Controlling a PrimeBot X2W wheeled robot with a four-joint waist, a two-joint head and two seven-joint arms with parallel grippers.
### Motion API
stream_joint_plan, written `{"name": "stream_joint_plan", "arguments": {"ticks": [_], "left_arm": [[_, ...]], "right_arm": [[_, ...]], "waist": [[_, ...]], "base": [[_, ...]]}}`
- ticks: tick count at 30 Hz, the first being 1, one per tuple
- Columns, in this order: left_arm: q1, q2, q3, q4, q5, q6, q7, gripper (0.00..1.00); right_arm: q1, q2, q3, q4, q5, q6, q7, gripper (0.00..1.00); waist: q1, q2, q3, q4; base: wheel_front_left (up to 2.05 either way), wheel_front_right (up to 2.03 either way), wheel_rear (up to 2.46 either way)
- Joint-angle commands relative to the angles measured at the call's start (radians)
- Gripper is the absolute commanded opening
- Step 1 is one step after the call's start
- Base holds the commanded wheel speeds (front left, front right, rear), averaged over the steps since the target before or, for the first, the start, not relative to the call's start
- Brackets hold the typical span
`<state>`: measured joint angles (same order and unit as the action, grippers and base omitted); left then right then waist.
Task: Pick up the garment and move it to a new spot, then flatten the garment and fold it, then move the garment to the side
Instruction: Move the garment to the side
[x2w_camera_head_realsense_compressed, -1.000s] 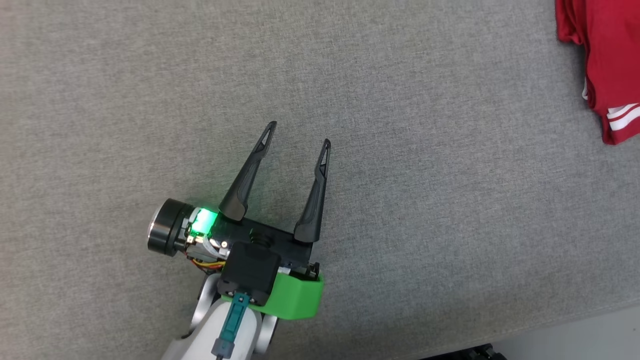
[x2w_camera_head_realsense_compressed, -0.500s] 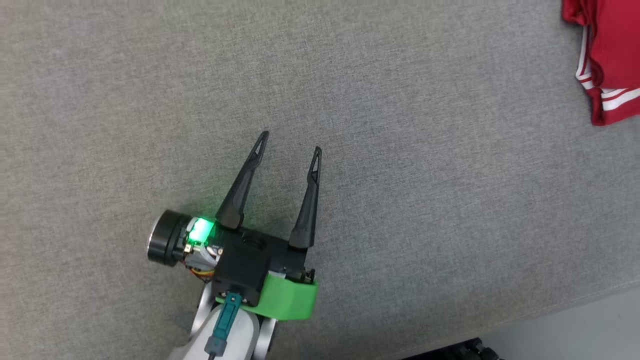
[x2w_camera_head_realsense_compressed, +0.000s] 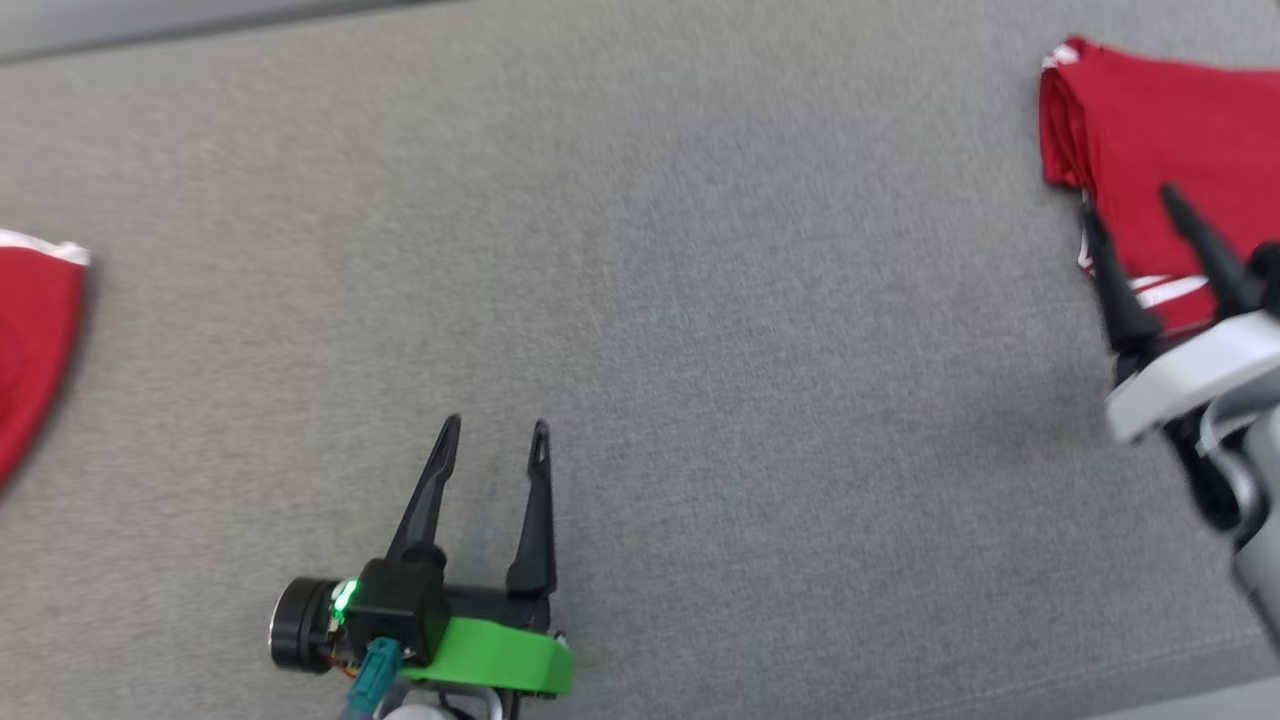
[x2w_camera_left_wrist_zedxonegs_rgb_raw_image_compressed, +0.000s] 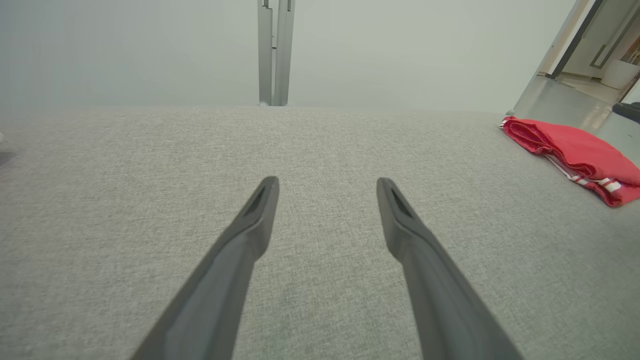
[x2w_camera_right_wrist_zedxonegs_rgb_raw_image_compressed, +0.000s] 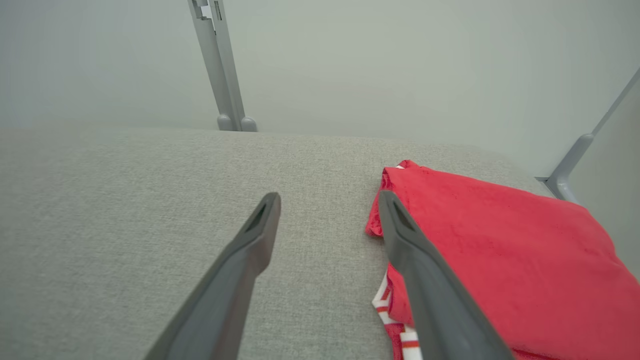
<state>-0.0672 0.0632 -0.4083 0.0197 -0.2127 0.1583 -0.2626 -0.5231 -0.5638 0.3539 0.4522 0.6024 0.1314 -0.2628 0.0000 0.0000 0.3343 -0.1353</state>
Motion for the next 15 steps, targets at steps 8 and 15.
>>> {"name": "stream_joint_plan", "arguments": {"ticks": [8,15], "left_arm": [[0.121,-0.006,0.111,0.044,-0.025,-0.027,-0.003,1.0],[0.25,-0.011,0.197,0.016,0.009,-0.038,-0.003,1.0]], "right_arm": [[0.366,0.244,-0.133,-0.166,-0.175,-0.002,-0.002,1.0],[0.567,0.352,-0.21,-0.28,-0.308,-0.002,-0.003,1.0]], "waist": [[0.0,0.0,-0.36,0.165],[0.0,0.0,-0.44,0.16]], "base": [[0.0,0.0,0.0],[0.0,0.0,0.0]]}}
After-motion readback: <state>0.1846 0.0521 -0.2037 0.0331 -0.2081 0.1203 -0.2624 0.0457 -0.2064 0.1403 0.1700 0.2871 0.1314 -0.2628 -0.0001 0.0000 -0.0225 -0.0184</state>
